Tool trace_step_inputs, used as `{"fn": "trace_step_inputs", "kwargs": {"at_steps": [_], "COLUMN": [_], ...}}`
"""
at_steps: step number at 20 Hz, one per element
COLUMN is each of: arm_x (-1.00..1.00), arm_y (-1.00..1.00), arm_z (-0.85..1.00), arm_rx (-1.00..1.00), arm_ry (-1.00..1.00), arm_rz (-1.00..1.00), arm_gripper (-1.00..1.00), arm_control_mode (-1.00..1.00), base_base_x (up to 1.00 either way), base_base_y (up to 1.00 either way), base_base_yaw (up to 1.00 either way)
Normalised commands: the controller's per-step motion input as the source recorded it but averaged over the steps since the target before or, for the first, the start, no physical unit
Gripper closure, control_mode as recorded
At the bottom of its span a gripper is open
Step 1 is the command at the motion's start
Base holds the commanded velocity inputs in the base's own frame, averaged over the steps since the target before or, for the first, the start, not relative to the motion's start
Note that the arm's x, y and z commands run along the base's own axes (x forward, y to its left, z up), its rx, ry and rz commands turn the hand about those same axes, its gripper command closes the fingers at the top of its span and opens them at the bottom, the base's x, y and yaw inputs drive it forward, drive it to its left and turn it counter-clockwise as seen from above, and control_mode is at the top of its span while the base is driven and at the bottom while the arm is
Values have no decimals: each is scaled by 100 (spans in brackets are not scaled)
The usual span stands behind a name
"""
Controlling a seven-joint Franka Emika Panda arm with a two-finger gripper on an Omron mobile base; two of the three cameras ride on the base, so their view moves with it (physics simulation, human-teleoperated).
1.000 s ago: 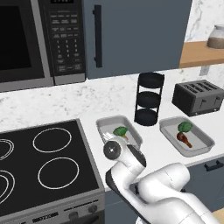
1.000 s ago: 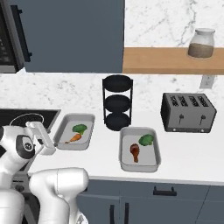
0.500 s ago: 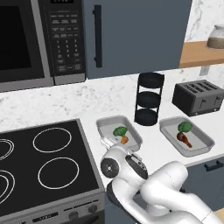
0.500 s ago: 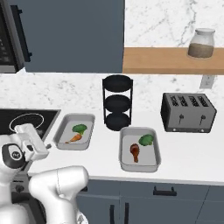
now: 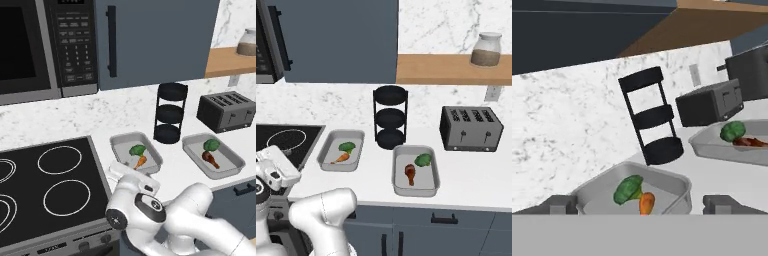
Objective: Place one broccoli and one chicken drumstick in each tupperware on the nearby counter, to pack two identical lunches.
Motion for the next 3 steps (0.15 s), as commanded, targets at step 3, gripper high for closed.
{"fn": "trace_step_inputs", "kwargs": {"at_steps": [3], "arm_x": [-38], "arm_y": [24], "arm_z": [30], "arm_rx": [-15], "arm_ry": [-13], "arm_rz": [1], "arm_gripper": [-100], "arm_control_mode": [-100], "base_base_x": [0], "base_base_y": [0], "base_base_yaw": [0]}}
